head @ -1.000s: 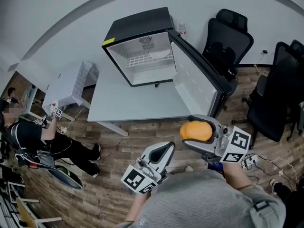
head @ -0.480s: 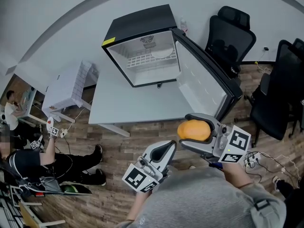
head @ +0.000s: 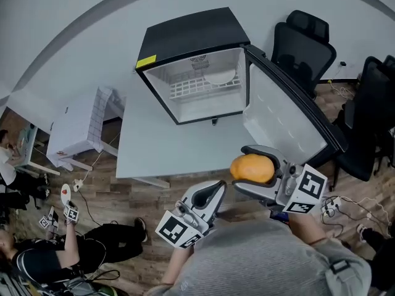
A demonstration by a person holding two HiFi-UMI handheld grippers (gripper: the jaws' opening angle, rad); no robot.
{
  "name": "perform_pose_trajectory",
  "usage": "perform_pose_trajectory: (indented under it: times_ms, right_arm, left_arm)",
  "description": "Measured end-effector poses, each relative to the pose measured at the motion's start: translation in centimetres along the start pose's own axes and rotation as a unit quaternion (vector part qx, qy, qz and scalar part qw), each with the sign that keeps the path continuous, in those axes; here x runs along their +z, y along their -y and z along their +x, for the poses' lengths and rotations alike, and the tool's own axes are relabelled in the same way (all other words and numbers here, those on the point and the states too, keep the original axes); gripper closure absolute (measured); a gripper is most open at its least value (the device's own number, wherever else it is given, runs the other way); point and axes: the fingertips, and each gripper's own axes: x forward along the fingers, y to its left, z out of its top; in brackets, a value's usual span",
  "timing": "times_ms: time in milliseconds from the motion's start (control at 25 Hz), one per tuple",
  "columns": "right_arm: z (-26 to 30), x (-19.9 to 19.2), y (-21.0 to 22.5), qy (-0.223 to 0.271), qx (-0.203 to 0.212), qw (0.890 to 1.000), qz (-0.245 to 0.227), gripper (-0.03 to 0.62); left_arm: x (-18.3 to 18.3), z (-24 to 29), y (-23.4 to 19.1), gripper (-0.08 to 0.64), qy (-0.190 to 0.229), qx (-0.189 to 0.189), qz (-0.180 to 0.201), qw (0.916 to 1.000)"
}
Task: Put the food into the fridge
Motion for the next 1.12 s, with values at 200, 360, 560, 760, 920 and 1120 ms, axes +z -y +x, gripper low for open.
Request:
perform_pose_trajectory:
  times_ms: [200,360,560,760,920,1120]
  right_arm:
    - [3.8,-0.5,2.4,0.000,-0.031,0.999,-0.011,0.259]
    - [6.7,-0.5,4.0,0.005,-0.053,0.998,-0.017,0.259]
    - [10.0,-0.6,5.8,0.008,-0.084,0.996,-0.027,0.259]
    - [12.7,-1.2,7.0,0.011,-0.113,0.993,-0.042,0.259]
    - [14.5,-1.9,7.6,0.015,-0.134,0.990,-0.048,0.259]
    - [16.0,-2.6,8.1,0.017,-0.153,0.987,-0.052,0.259]
  left_arm:
    - [0.8,-0.1,-5.0,0.548,-0.003,-0.028,-0.002,0.9996]
    - [1.7,-0.1,-8.5,0.548,-0.008,-0.053,-0.003,0.9986]
    - [2.8,-0.4,-12.4,0.548,-0.004,-0.083,-0.005,0.9965]
    - [3.1,-1.5,-16.0,0.548,0.001,-0.103,-0.010,0.9947]
    - [3.1,-2.2,-18.1,0.548,-0.002,-0.124,-0.012,0.9922]
    - [3.3,-2.6,-20.1,0.548,0.000,-0.144,-0.012,0.9895]
